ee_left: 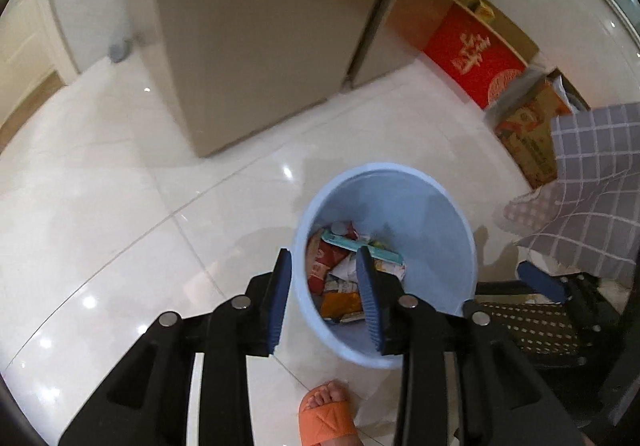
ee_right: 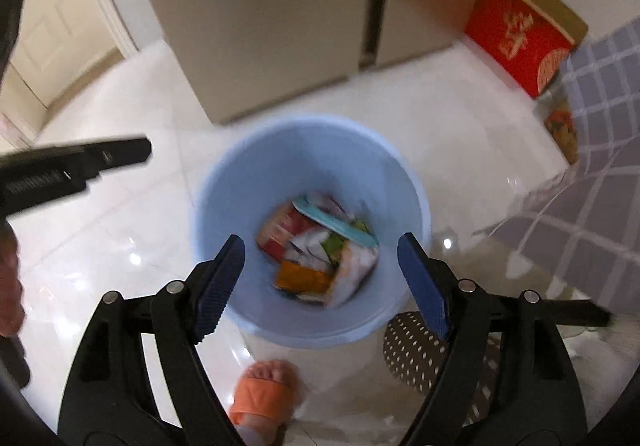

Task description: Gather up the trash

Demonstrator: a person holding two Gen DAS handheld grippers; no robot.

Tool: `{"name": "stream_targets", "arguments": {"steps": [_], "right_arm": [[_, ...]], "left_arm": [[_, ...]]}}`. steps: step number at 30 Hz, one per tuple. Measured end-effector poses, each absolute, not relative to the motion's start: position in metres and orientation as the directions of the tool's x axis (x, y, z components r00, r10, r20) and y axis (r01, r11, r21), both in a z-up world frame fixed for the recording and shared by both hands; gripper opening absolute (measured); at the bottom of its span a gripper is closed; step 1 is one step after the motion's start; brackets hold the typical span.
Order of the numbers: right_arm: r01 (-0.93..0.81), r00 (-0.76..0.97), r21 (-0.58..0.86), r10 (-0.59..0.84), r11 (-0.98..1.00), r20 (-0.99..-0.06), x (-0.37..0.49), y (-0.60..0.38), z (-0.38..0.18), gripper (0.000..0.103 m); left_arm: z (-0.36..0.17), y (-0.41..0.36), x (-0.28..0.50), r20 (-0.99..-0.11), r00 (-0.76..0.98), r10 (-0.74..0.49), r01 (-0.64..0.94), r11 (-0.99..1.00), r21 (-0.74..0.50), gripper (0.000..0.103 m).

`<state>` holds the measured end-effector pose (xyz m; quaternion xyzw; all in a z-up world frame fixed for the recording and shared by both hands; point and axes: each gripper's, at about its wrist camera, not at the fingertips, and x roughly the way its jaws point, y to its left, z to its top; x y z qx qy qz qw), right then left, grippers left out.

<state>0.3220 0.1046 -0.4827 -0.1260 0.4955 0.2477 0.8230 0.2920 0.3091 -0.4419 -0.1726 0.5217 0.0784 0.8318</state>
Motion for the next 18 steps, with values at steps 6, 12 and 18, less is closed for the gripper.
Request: {"name": "stream_targets", "arguments": {"steps": [6, 12, 18], "right_arm": [[-0.552, 0.492, 0.127, 0.445, 0.824, -0.748, 0.284, 0.099, -0.365, 0.078], [-0.533, 0.609, 0.116, 0.475, 0.838, -0.635, 0.229, 0.064, -0.241, 0.078], [-0.47, 0.722, 0.139, 0.471, 0.871, -0.507, 0.159, -0.021, -0.146, 0.083]], "left_arm": [[-0.34, 0.298, 0.246, -0.846, 0.521, 0.114, -0.331, 0.941, -0.077, 0.049], [-0.218, 0.262, 0.19, -0.739, 0.643, 0.201, -0.353, 0.934, -0.054, 0.065], [-0.112, 0.188, 0.128, -0.609, 0.747, 0.266, -0.334, 0.943, 0.003, 0.079]]}}
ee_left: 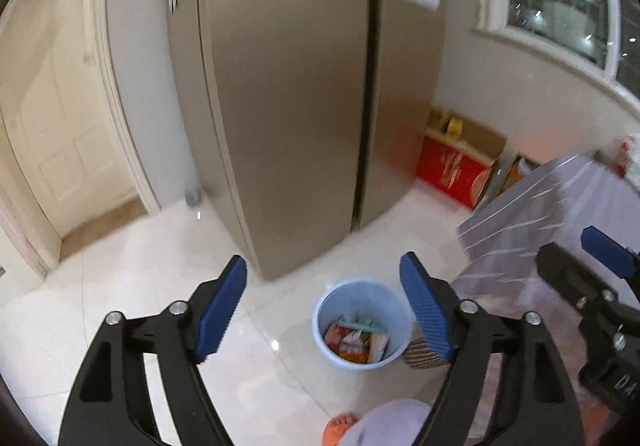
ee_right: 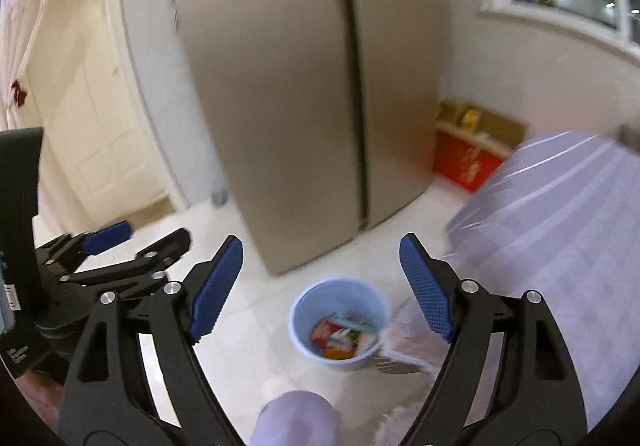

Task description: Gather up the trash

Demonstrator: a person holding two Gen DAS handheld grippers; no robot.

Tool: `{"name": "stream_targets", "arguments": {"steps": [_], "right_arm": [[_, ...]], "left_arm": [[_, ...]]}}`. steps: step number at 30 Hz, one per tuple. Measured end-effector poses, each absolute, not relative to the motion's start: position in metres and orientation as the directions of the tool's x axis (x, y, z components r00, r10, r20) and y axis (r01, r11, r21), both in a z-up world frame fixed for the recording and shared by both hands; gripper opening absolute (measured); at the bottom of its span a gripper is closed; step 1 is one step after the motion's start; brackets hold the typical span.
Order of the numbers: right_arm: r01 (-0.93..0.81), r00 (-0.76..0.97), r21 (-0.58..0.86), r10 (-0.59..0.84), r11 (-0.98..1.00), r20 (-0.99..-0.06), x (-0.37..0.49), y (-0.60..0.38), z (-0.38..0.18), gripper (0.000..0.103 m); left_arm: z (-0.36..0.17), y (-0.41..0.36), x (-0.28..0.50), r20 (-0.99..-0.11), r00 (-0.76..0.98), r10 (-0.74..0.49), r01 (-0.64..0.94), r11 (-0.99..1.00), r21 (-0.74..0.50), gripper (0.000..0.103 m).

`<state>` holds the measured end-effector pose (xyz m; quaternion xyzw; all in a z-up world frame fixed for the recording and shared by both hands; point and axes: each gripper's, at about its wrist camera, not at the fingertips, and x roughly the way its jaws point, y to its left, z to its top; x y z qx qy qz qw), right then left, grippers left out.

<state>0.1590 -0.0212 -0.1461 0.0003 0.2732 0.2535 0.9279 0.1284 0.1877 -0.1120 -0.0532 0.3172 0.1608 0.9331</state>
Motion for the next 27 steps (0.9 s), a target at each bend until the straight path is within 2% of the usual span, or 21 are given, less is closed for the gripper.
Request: {"name": "stream_targets", "arguments": {"steps": [5, 7, 12, 19, 22, 27], "right_arm": [[-0.401, 0.802, 0.119, 0.411, 0.908, -0.434, 0.117, -0.093, -0.096, 0.086], [-0.359, 0.83, 0.1, 0.367, 0.928, -0.421, 0.105, -0.118, -0.081, 0.086], [-0.306, 0.866, 0.103, 0.322, 0.946, -0.383, 0.088, -0.164, -0.055, 0.087], [-0.254, 0.894, 0.091, 0.27, 0.963, -0.359, 0.077, -0.2, -0.042, 0.089], [-0.244, 0.894, 0.094, 0.261, 0.965, -0.364, 0.075, -0.207, -0.042, 0.089], [-0.247, 0.884, 0.111, 0.27, 0.963, -0.381, 0.08, -0.209, -0.043, 0.089]], "left_arm": [[-0.059, 0.123, 0.092, -0.541, 0.807, 0.236, -0.282, 0.959, -0.001, 0.08], [-0.044, 0.102, 0.082, -0.516, 0.827, 0.223, -0.262, 0.965, -0.003, 0.088], [-0.01, 0.053, 0.067, -0.457, 0.871, 0.181, -0.201, 0.98, 0.006, 0.088], [0.013, 0.014, 0.062, -0.421, 0.897, 0.13, -0.143, 0.99, 0.002, 0.094], [0.015, 0.0, 0.065, -0.404, 0.903, 0.144, -0.144, 0.989, 0.031, 0.094], [0.015, -0.006, 0.068, -0.421, 0.895, 0.146, -0.147, 0.989, 0.03, 0.094]]}}
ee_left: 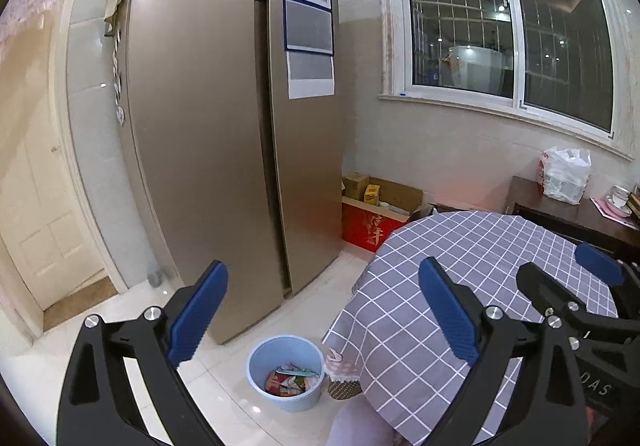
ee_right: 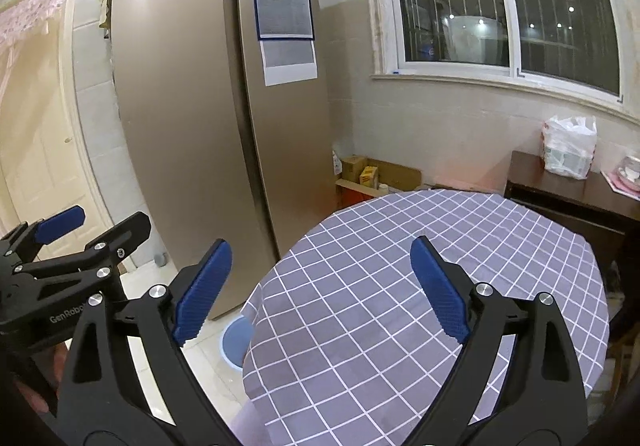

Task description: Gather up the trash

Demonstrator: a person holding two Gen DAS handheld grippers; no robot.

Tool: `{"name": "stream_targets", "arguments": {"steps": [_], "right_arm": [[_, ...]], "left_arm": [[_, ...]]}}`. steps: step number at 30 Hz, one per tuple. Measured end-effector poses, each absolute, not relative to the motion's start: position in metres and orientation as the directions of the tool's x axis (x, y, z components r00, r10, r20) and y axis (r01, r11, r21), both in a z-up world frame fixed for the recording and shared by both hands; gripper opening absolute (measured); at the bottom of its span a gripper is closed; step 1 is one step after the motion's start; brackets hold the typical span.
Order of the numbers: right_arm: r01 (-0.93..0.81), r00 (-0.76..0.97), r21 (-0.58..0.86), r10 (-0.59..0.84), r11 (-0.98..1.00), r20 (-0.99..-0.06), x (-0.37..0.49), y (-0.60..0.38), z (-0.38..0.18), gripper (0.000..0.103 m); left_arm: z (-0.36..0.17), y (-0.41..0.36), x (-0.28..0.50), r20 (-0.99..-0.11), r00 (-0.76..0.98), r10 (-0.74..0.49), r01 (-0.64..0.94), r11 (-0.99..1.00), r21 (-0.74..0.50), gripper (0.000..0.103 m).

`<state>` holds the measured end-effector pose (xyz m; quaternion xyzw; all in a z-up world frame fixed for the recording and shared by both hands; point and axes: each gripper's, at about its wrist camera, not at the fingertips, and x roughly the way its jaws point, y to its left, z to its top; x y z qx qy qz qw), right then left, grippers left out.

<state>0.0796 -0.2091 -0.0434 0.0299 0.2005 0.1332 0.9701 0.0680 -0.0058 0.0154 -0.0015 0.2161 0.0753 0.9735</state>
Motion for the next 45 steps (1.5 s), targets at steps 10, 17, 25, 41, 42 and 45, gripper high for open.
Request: {"name": "stream_targets", "arguments": {"steps": [10, 17, 25, 41, 42, 45], "right_arm": [[-0.253, 0.87, 0.099, 0.271, 0.962, -0.412, 0.083, -0.204, -0.051, 0.089], [-0.243, 0.869, 0.069, 0.248, 0.968, -0.427, 0.08, -0.194, -0.047, 0.089], [-0.222, 0.864, 0.057, 0.224, 0.973, -0.451, 0.078, -0.161, -0.048, 0.089], [-0.211, 0.862, 0.03, 0.201, 0.977, -0.465, 0.074, -0.132, -0.049, 0.089], [-0.213, 0.863, 0.03, 0.203, 0.977, -0.464, 0.073, -0.133, -0.049, 0.089], [-0.214, 0.862, 0.031, 0.204, 0.976, -0.463, 0.072, -0.136, -0.049, 0.089]], "left_arm": [[0.009, -0.005, 0.068, -0.448, 0.876, 0.179, -0.182, 0.983, 0.036, 0.094], [0.007, 0.009, 0.067, -0.465, 0.871, 0.161, -0.174, 0.985, 0.015, 0.094], [0.002, 0.044, 0.065, -0.469, 0.872, 0.143, -0.164, 0.986, -0.005, 0.094], [0.001, 0.075, 0.063, -0.458, 0.881, 0.124, -0.155, 0.987, -0.031, 0.094], [0.001, 0.074, 0.062, -0.457, 0.881, 0.126, -0.158, 0.987, -0.031, 0.094], [0.001, 0.074, 0.062, -0.46, 0.879, 0.126, -0.157, 0.987, -0.03, 0.094]]}}
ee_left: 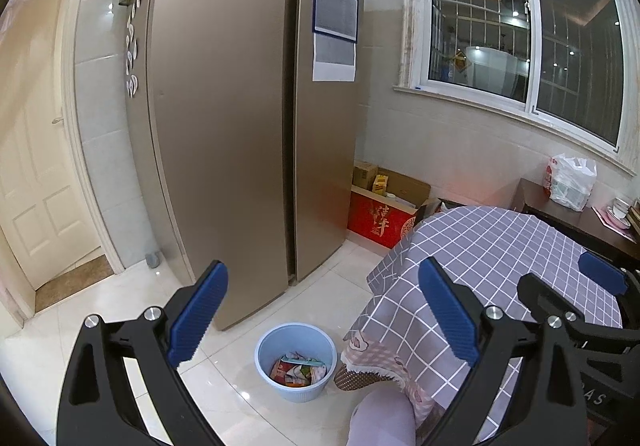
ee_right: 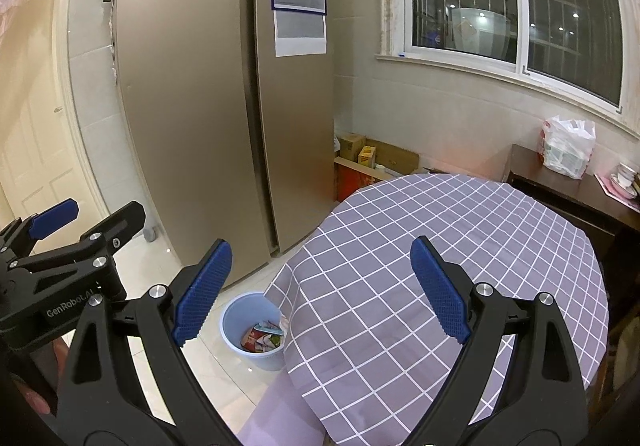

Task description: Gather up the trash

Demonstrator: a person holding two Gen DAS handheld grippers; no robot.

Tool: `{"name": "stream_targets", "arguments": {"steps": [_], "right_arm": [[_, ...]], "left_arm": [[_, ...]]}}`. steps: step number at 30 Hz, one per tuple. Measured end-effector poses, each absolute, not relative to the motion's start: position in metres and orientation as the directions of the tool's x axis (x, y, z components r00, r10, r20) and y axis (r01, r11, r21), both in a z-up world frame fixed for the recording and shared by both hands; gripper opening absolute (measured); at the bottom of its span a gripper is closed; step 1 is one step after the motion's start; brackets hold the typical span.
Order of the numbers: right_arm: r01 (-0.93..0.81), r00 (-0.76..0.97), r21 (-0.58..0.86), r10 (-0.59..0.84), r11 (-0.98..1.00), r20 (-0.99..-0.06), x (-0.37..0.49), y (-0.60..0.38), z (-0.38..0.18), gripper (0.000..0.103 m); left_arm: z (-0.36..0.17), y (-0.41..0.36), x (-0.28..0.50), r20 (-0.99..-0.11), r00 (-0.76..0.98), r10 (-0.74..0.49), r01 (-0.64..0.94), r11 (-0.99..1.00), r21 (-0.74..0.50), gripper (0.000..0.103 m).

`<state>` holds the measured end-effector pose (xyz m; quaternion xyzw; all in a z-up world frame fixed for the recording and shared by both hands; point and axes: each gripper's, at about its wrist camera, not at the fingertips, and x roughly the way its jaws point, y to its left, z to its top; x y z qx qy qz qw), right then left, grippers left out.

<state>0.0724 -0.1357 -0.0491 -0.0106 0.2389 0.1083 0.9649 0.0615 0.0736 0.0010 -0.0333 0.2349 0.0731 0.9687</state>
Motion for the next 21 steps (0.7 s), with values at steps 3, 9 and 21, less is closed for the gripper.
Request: {"name": "stream_targets", "arguments": {"steps": [3, 9, 21], "right_arm": [[-0.213, 0.859, 0.041, 0.207, 0.976, -0.468, 0.073, -0.1372, -0.0491, 0.089], [-0.213, 0.856, 0.053, 0.212, 0.976, -0.471, 0.0735, -0.1382, -0.0482, 0.089], [-0.216, 0.861, 0.043, 0.211, 0.975, -0.463, 0.07, -0.1384, -0.047, 0.089]], "left_arm": [[0.0018, 0.0714, 0.0601, -0.461, 0.878, 0.13, -0.159, 0.987, -0.024, 0.094], [0.0043, 0.0715, 0.059, -0.463, 0.877, 0.128, -0.156, 0.987, -0.024, 0.094], [0.0055, 0.0714, 0.0572, -0.462, 0.877, 0.128, -0.158, 0.987, -0.028, 0.094]]}}
